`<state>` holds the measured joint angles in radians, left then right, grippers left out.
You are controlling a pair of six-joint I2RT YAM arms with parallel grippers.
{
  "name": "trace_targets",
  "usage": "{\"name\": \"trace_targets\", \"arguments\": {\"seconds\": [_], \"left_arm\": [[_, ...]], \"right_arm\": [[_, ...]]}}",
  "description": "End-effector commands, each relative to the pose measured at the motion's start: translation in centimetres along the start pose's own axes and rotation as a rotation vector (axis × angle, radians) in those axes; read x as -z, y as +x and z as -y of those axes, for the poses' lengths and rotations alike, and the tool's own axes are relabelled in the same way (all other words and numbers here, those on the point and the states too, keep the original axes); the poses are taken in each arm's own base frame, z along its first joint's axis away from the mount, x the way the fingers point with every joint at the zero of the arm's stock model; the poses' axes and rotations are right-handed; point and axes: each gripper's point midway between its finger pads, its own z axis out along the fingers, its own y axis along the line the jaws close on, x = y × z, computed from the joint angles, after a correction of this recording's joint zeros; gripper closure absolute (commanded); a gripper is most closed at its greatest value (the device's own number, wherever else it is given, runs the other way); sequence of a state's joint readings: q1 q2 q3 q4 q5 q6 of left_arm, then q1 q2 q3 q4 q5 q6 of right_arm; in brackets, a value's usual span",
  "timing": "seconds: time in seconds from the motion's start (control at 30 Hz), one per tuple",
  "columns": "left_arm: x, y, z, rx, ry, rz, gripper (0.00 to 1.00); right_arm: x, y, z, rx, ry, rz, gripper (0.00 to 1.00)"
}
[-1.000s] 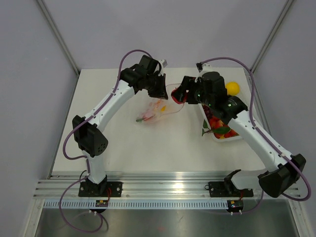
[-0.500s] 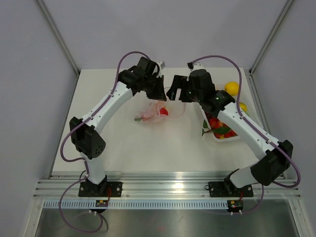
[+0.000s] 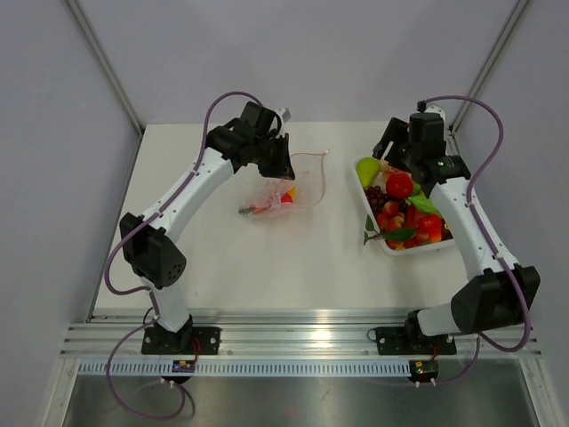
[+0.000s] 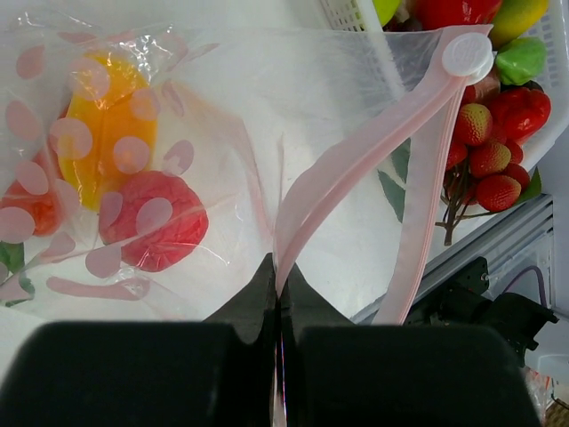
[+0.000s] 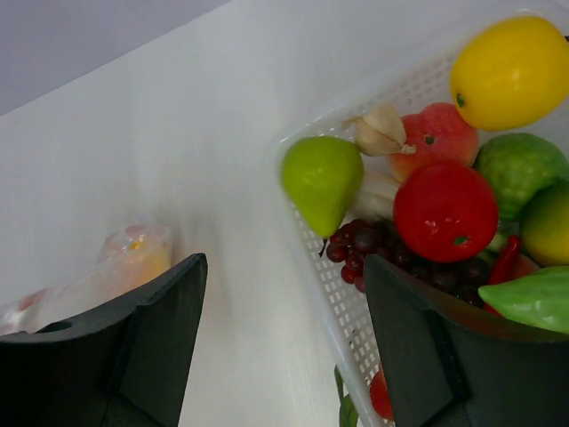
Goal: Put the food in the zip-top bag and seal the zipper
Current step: Pick up the fake fruit from the bin.
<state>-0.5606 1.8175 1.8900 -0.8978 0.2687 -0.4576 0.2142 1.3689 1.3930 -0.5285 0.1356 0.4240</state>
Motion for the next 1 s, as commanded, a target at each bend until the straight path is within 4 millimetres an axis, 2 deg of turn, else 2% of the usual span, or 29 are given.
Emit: {"name": "trace_targets", "arguments": {"seconds": [0.0,0.03,0.1,0.17,0.2,0.3,0.6,0.97], "left_arm": [[2.3,-1.6,1.1,-0.005,0.027,0.09,1.0],[2.3,-1.6,1.1,-0.002,0.028,0.092,1.0],[2.3,-1.4,1.0,0.001,0.026,0.088,1.0],[2.2,-1.2,0.7,0.001,0.017,0.081,1.0],[2.1,-1.1,0.6,0.001,0.014,0.079,1.0],[2.2,-1.1,0.9,0.002,0.024,0.078,1.0],[2.0,-0.6,0.6,-0.009,0.017,0.065,1.0],[2.1,-0.4,0.4,-0.019,0.011,0.057,1.0]], "right_arm": [[-3.4,2.0,0.8,-0.031,-0.035,-0.104,0.21],[-4.6,2.8,0.9,-0.047,-0.042,-0.141,0.19],[-6.4,3.1,1.4,-0.079,-0.043,-0.157,0.13],[-7.6,3.4,1.5,-0.094,-0.039,-0.158,0.09],[-8.6,4.1,1.9,-0.098,-0.024,-0.178,0.06],[-10.2,4.9,2.5,-0.117,0.001,-0.19,0.04],[-13.5,6.3,3.8,-0.145,0.041,-0.216,0.01],[-16.6,7.9,3.6,-0.2,0.019,-0.256,0.01]]}}
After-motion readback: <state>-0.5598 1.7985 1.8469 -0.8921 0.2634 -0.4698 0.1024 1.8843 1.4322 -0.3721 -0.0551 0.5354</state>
